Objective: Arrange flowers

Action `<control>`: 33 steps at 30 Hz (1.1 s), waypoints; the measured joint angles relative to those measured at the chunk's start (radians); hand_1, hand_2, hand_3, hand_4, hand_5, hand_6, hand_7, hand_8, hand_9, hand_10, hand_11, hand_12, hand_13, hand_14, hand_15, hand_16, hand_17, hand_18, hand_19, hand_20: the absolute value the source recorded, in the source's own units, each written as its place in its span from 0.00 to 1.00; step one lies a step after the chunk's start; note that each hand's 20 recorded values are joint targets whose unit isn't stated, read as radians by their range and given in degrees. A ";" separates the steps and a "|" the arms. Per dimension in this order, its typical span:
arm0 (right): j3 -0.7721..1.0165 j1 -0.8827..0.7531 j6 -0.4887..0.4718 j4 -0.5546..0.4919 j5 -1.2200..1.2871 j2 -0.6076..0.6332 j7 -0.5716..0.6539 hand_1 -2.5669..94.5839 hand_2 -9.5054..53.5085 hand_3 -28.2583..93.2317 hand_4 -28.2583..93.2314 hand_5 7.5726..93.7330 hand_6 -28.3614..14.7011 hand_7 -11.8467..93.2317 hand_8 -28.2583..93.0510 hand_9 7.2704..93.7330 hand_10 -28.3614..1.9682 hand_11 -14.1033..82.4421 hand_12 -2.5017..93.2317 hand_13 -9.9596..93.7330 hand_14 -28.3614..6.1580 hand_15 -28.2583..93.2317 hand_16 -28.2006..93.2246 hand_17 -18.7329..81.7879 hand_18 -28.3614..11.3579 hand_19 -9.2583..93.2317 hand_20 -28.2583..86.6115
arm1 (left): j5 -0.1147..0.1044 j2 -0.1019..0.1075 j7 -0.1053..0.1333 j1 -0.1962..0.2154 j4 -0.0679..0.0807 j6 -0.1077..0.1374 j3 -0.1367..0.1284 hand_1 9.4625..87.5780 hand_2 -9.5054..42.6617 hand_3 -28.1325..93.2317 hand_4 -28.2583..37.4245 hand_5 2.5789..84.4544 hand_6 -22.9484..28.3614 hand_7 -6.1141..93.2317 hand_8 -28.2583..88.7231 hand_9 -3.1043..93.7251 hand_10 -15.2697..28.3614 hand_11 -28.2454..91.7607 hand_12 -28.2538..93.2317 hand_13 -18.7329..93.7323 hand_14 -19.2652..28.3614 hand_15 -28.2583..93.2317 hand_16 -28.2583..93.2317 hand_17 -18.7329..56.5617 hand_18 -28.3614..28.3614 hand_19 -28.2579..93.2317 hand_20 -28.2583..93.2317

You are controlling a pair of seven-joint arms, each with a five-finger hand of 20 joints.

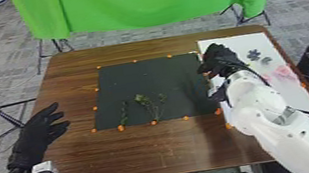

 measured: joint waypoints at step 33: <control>-0.029 -0.103 -0.084 0.028 -0.095 -0.152 0.058 0.46 0.00 0.94 0.07 0.81 0.63 0.59 0.36 0.94 0.66 0.74 0.40 0.93 0.69 0.90 0.47 0.72 0.18 1.00 0.76 | 0.007 -0.005 -0.023 -0.031 0.012 -0.023 0.011 0.24 0.01 0.80 0.06 0.32 0.51 0.32 0.13 0.31 0.63 0.50 0.36 0.40 0.72 0.63 0.20 0.17 0.90 0.65 0.31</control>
